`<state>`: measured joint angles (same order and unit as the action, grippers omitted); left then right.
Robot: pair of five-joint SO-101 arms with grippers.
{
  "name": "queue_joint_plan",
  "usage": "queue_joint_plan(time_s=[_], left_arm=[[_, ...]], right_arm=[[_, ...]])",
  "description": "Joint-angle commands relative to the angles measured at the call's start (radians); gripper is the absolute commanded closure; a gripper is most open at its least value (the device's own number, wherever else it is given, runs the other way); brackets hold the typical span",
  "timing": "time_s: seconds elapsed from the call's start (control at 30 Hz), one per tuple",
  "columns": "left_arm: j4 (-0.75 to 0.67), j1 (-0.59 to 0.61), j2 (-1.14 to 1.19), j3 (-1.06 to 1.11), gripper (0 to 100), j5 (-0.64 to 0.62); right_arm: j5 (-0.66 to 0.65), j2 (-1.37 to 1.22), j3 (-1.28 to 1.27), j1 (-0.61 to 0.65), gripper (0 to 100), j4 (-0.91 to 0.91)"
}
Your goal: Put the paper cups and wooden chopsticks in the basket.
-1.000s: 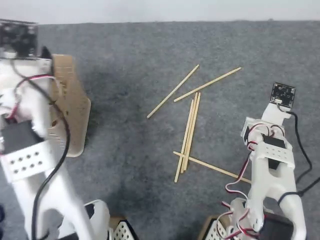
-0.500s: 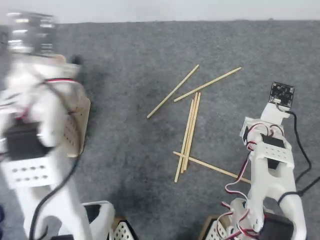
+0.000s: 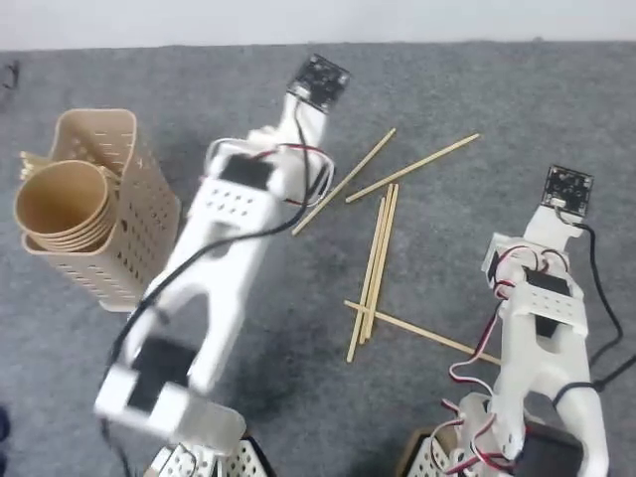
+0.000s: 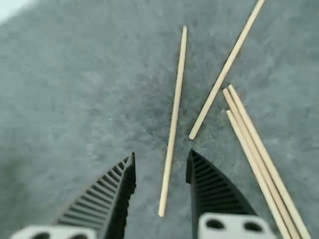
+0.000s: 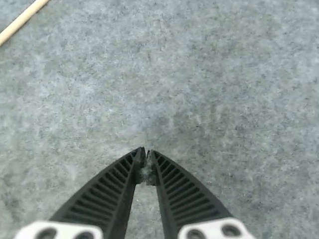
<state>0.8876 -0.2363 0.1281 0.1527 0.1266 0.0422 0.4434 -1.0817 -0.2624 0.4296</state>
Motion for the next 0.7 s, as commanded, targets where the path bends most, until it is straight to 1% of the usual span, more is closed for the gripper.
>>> queue_joint_plan(time_s=[0.0,0.17,0.37,0.53,0.67], left_arm=[[-0.011,-0.017,0.166,-0.168,83,-0.008],[0.129,-0.018,0.397,-0.412,84,-0.006],[0.356,-0.017,0.631,-0.728,84,-0.006],[0.450,-0.020,0.793,-0.970,84,-0.005],[0.525,-0.055,0.916,-1.138,84,0.021]], right_arm=[[0.009,0.031,0.003,-0.007,99.1,-0.019],[0.009,0.030,0.003,-0.007,99.1,-0.019],[0.006,0.030,0.003,0.015,99.1,-0.019],[0.005,0.031,0.003,0.018,99.1,-0.019],[0.005,0.031,0.003,0.019,99.1,-0.019]])
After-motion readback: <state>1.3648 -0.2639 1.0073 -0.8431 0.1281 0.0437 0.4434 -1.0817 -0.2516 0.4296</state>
